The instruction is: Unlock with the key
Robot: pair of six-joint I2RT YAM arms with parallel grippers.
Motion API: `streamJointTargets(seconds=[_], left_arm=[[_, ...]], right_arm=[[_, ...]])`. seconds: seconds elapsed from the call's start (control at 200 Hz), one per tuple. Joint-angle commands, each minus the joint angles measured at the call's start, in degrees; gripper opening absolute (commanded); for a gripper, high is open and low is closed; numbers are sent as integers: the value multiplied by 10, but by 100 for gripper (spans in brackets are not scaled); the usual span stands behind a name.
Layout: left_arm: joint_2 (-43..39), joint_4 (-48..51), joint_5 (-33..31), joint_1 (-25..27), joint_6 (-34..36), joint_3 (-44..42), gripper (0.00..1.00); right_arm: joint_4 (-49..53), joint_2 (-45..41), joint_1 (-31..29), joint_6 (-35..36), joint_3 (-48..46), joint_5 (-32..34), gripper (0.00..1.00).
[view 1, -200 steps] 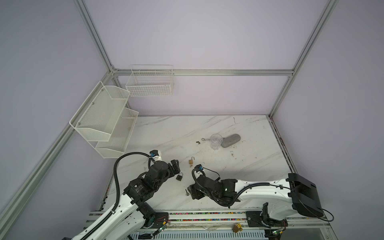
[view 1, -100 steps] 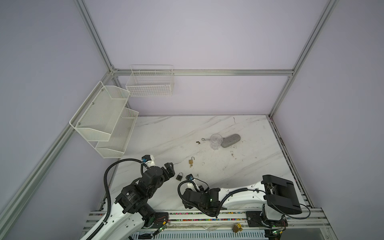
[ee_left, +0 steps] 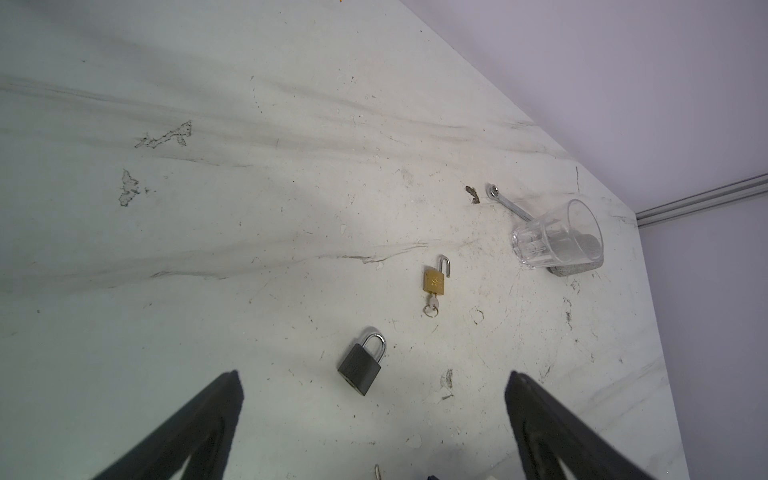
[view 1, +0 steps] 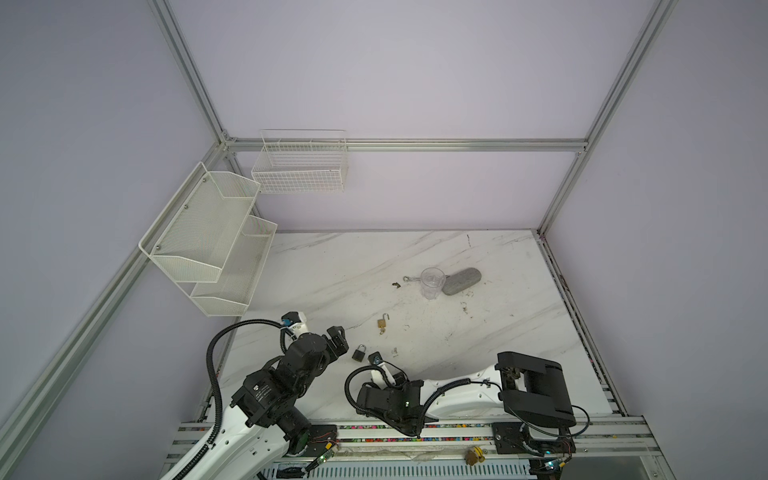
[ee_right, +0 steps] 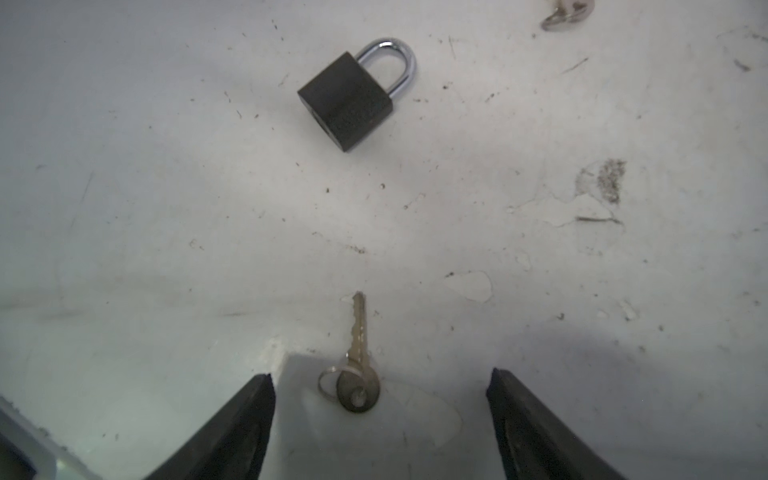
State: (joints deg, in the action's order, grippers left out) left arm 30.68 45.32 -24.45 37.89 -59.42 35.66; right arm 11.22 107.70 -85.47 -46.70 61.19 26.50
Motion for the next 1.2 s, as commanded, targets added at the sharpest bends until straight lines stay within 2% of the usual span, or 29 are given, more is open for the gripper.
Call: streamJointTargets(seconds=[0.0, 0.385, 0.515, 0.6, 0.79, 1.195], left_arm=[[-1, -10, -13, -4, -8, -25, 100], [9, -25, -8, -4, -10, -25, 100], [12, -33, -4, -5, -10, -25, 100], [13, -36, -7, -5, -10, -24, 100], [4, -28, -21, -4, -18, -23, 100], [-20, 13, -53, -4, -30, -18, 100]], right_arm=[[41, 2, -3, -19, 0, 31, 84], [61, -104, -2, -31, -91, 37, 85], [61, -162, -1, -30, -118, 34, 82], [47, -173, -1, 0, -110, 28, 79], [46, -104, -2, 10, -39, 26, 78], [64, 16, -3, -11, 40, 87, 82]])
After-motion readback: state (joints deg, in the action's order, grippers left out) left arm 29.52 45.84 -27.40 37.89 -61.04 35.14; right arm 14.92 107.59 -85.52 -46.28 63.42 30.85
